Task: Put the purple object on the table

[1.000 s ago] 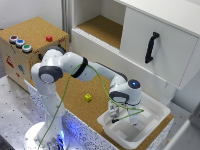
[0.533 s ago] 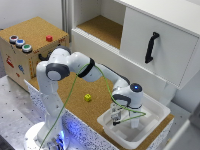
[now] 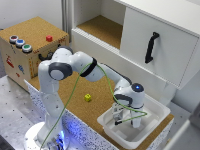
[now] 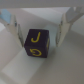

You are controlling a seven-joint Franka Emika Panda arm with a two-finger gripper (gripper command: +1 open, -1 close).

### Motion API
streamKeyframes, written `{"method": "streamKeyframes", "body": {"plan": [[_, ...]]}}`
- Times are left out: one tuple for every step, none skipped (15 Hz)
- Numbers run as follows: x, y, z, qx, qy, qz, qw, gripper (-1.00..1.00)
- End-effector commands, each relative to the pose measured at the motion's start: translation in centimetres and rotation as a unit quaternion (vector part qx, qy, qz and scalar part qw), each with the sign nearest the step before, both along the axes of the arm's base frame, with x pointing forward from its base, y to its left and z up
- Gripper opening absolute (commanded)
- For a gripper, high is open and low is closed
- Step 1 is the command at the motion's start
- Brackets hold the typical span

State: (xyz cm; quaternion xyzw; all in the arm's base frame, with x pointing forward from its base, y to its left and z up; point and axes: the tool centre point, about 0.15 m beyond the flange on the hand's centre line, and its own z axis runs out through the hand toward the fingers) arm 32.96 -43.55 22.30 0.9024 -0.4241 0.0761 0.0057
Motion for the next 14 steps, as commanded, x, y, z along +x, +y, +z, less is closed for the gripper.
{"method": "streamKeyframes", "body": {"plan": [[1.4,-0.9,-0.5,0.030,-0.008,0.001,1.000,-1.00],[1.5,-0.3,1.5,0.022,-0.033,0.010,0.999,-1.00],[1.5,0.3,2.9,0.007,-0.046,0.020,0.999,-1.00],[1.5,1.7,5.6,-0.019,-0.071,0.043,0.996,-1.00],[1.4,3.0,8.0,-0.031,-0.094,0.060,0.993,-1.00],[1.4,4.7,10.2,-0.041,-0.107,0.086,0.990,-1.00],[1.3,6.6,12.0,-0.039,-0.119,0.115,0.985,-1.00],[1.3,8.8,13.3,-0.038,-0.124,0.150,0.980,-1.00],[1.5,11.3,14.0,-0.026,-0.116,0.193,0.974,-1.00],[1.7,12.7,14.2,-0.015,-0.108,0.218,0.970,-1.00],[1.6,15.2,14.6,-0.005,-0.105,0.252,0.962,-1.00],[1.5,17.8,15.1,0.000,-0.104,0.284,0.953,-1.00],[1.4,20.0,15.3,0.010,-0.102,0.312,0.945,-1.00],[1.5,22.0,15.4,0.014,-0.098,0.326,0.940,-1.00]]}}
